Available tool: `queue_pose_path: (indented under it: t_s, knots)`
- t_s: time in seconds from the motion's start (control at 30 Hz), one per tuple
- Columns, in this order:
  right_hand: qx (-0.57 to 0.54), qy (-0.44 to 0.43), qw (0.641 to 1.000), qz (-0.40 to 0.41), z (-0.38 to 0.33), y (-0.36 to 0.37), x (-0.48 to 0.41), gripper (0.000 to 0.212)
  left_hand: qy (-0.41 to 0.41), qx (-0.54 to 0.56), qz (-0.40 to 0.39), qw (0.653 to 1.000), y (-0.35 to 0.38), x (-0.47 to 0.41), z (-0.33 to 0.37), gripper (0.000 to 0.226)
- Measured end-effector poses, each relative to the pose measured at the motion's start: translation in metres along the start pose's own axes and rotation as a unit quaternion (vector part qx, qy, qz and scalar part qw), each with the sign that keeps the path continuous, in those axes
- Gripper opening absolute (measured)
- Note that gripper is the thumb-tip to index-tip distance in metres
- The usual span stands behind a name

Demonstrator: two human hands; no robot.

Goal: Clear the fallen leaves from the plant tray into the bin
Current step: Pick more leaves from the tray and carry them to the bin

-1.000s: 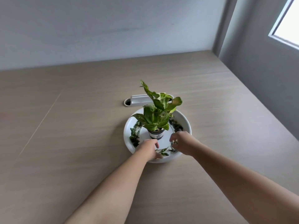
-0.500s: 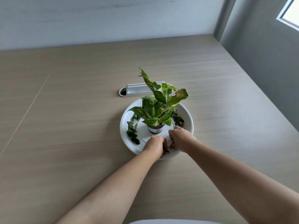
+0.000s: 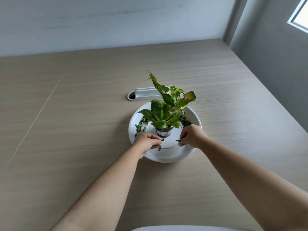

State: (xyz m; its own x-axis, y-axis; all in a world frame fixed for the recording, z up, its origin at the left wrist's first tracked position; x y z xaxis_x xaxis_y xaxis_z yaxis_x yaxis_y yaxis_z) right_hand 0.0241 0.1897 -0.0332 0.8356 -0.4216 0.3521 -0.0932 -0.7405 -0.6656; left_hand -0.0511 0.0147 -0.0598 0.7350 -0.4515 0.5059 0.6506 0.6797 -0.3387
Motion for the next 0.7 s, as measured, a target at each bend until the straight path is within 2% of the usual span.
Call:
queue_pose_path:
  t_s: [0.17,0.43,0.6,0.7]
  knots:
    - [-0.073,0.014,0.997,0.011,0.002,-0.012,0.009,0.013,-0.024,0.105,0.01,0.994,-0.004,0.009,-0.002,0.021]
    - [-0.137,0.028,0.989,0.056,0.028,-0.055,0.047,0.012,-0.005,0.106,-0.049,0.993,0.054,0.032,0.031,0.021]
    - [-0.156,0.063,0.977,0.128,0.108,-0.133,0.121,0.022,0.052,0.055,-0.131,0.988,0.166,0.062,0.091,0.023]
    - [-0.172,0.123,0.96,0.186,0.194,-0.188,0.197,0.02,0.09,0.014,-0.211,0.973,0.269,0.1,0.128,0.02]
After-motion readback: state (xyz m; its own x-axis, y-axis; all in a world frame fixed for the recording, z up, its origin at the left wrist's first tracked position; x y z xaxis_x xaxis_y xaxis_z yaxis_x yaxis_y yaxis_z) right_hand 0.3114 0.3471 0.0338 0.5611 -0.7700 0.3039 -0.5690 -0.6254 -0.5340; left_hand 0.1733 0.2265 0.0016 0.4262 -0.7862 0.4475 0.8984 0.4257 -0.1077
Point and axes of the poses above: each hand's wrist, its own x-axis away from the middle knuckle, its own y-axis out of the palm, z = x × y, the point moved 9 cm from there along -x, towards the middle knuckle, and after that the axes turned 10 degrees about -x, right-handed, at the moved point
